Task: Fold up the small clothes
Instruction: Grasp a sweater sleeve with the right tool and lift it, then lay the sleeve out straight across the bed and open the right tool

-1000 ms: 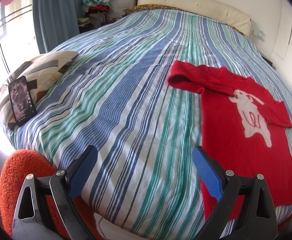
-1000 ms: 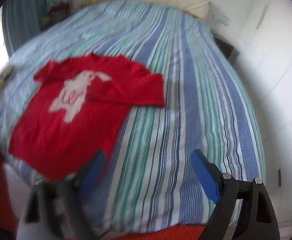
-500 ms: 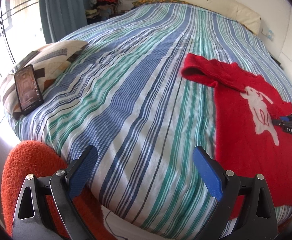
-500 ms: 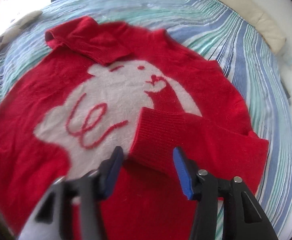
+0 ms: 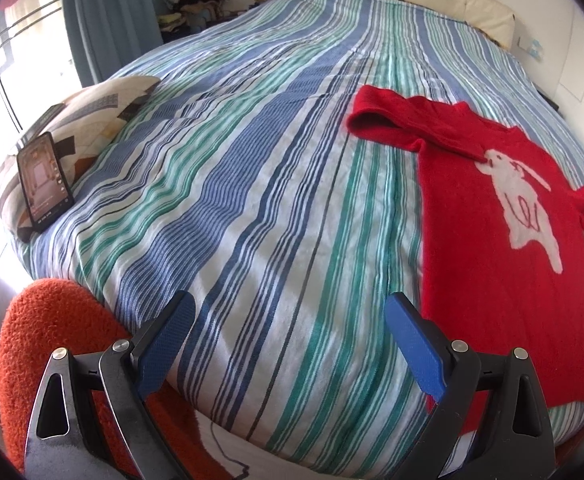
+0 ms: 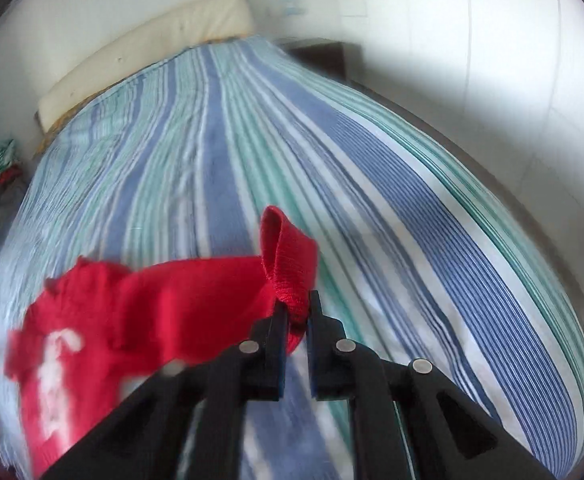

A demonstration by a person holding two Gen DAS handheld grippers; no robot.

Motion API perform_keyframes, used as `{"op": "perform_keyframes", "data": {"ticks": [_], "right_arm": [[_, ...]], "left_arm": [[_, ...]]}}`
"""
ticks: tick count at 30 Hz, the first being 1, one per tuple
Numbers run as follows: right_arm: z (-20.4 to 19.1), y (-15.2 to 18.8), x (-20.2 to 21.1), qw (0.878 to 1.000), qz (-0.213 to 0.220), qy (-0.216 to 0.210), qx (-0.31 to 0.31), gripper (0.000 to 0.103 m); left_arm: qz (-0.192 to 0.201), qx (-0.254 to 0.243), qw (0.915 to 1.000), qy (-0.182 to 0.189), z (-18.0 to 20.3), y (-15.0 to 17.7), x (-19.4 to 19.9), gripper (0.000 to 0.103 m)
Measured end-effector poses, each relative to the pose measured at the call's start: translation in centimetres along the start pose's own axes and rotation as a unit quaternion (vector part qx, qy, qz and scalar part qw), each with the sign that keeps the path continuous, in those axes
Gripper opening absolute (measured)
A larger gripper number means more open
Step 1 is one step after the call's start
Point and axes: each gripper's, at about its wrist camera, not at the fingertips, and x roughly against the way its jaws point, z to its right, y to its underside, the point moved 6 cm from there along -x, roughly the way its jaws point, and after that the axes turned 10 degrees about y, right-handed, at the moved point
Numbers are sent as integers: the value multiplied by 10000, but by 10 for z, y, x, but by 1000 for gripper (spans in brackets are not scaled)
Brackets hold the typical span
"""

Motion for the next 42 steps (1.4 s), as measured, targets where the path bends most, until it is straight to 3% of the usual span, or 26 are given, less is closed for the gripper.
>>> {"op": "perform_keyframes", "data": {"ticks": [7,14,17,20,25,28,30,33,35,36,39,42], "right_arm": [[40,19,-17,9971,-58,62,-761,8],[73,37,2,9851,-229,60,-1705,7],[78,64,-20,9807,-867,313,-1721,7],[88,92,-36,9736,-1200,461,-1887,7],[101,108,-30,9692,-1172,732,-2038,12],[113,106,-13,9676,-997,815,-2171,23],[114,92,3,9726,-668,865,-2053,25],[94,69,13,9850,-309,499,-1623,25],[70,62,6,9901,-370,-104,-1348,31],[61,63,-1,9913,-484,-185,-1207,36],[57,81,-24,9901,-824,-3,-1132,36],[85,105,-35,9817,-1039,320,-1566,33]], "left_arm": [[-59,-179,9998,-71,4,4,2,96],[-89,-10,10000,-42,-2,4,-1,97],[-132,-15,9999,-28,-1,4,-4,97],[-57,-111,9999,-56,0,5,2,96],[3,-38,10000,-71,-4,4,5,96],[-32,-11,10000,-68,-4,4,2,96],[-25,-65,10000,-60,0,4,1,96],[-28,-229,9997,-94,7,4,0,97],[12,-325,9994,-124,9,5,2,97],[33,-357,9993,-131,10,5,3,97],[77,-347,9993,-129,7,4,7,97],[63,-212,9997,-81,0,4,6,97]]}}
